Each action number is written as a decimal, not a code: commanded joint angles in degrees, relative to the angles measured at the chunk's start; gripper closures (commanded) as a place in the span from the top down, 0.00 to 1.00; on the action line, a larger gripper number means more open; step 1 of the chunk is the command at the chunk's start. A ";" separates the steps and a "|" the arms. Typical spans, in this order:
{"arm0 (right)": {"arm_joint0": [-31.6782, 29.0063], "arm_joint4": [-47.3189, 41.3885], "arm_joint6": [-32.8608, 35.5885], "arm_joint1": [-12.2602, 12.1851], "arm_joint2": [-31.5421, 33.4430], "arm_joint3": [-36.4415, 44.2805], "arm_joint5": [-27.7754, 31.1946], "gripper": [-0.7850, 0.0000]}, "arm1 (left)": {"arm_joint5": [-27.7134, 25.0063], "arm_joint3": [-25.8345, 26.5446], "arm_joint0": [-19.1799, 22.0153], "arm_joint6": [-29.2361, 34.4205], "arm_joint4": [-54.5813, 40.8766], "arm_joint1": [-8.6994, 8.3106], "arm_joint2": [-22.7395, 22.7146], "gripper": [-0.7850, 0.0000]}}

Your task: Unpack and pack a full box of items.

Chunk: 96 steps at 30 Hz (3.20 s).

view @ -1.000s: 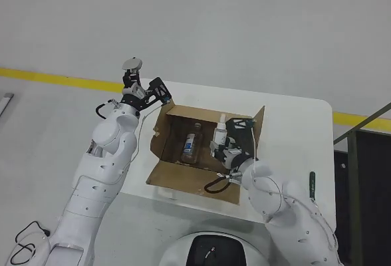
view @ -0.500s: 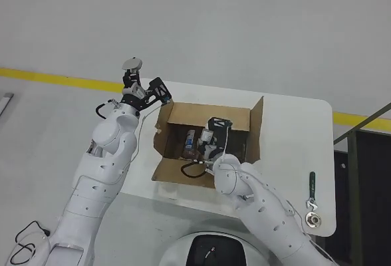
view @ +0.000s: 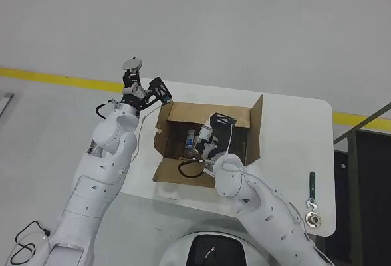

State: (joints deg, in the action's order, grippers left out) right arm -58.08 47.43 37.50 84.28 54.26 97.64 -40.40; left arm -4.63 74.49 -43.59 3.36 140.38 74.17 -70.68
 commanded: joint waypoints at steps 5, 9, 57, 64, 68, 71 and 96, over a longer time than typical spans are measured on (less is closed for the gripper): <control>-4.08 -5.04 -2.35 0.32 2.82 2.42 -4.43 0.00 | 0.00 0.00 0.00 0.00 0.00 0.00 0.00 1.00; -4.73 -8.66 -4.41 0.72 4.32 1.25 -5.08 0.00 | 0.00 0.00 0.00 0.00 0.00 0.00 0.00 1.00; 5.65 9.86 17.53 -0.67 2.92 4.85 1.86 0.00 | 0.00 0.00 0.00 0.00 0.00 0.00 0.00 1.00; -1.44 18.79 28.22 -3.36 14.00 23.14 4.28 0.00 | 0.00 0.00 0.00 0.00 0.00 0.00 0.00 1.00; -4.41 25.34 34.45 -4.54 20.27 28.88 8.07 0.00 | 0.00 0.00 0.00 0.00 0.00 0.00 0.00 1.00; -7.92 30.65 38.72 -5.17 25.20 31.68 12.34 0.00 | 0.00 0.00 0.00 0.00 0.00 0.00 0.00 1.00; -22.56 40.27 43.88 -5.69 41.36 29.36 23.58 0.00 | 0.00 0.00 0.00 0.00 0.00 0.00 0.00 1.00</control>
State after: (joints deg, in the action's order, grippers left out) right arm -80.05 87.52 81.13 78.69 94.39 128.17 -17.91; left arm -4.63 74.49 -43.59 3.36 140.38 74.17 -70.68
